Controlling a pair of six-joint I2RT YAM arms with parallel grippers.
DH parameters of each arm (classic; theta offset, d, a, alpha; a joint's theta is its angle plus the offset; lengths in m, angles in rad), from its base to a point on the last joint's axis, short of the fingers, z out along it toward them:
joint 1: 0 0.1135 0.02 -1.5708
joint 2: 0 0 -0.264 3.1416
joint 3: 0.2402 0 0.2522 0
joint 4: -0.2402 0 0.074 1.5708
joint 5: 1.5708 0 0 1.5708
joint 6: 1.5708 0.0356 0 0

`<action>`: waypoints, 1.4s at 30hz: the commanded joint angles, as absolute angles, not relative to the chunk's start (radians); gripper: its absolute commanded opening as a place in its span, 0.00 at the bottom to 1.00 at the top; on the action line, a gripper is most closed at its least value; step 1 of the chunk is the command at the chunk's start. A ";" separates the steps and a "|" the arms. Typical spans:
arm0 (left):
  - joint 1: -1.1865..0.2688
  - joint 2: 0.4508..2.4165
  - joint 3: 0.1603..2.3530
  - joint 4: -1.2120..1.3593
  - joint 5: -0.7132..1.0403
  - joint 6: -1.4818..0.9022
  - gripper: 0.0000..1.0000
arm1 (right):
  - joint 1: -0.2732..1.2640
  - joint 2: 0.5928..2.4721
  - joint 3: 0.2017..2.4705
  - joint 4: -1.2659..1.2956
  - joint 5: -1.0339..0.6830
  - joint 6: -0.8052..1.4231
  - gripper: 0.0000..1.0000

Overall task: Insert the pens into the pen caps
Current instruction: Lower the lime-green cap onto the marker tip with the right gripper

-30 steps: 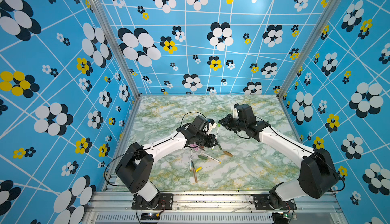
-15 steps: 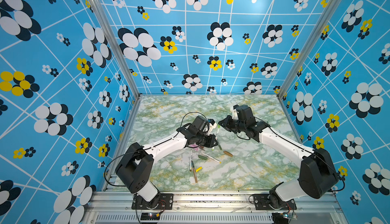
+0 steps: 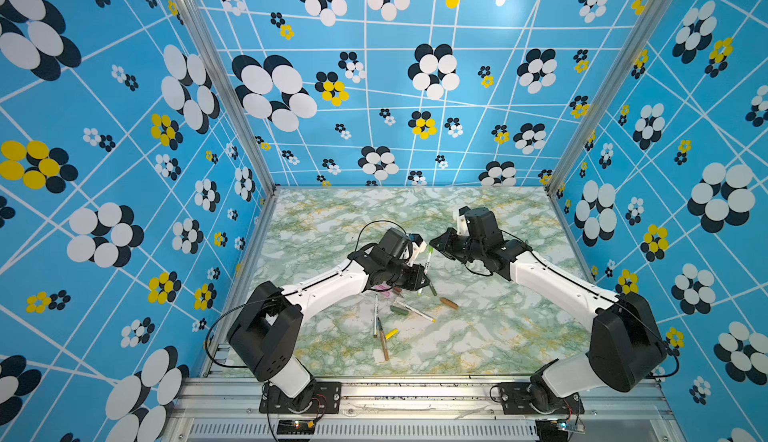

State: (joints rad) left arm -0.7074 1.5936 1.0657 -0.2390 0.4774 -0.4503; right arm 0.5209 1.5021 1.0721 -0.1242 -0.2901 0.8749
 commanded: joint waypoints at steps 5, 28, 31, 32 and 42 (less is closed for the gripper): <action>-0.709 1.596 1.101 -0.221 0.456 -0.460 0.00 | 0.545 1.468 1.046 -0.147 -0.278 0.854 0.00; -0.688 1.549 1.123 -0.176 0.383 -0.469 0.00 | 0.598 1.466 1.009 -0.105 -0.271 0.842 0.00; -0.684 1.549 1.135 -0.178 0.375 -0.459 0.00 | 0.602 1.466 1.002 -0.096 -0.279 0.839 0.00; -0.684 1.549 1.139 -0.178 0.371 -0.456 0.00 | 0.604 1.466 1.000 -0.094 -0.279 0.837 0.00; -0.678 1.551 1.159 -0.182 0.378 -0.426 0.00 | 0.611 1.431 0.983 -0.083 -0.249 0.820 0.00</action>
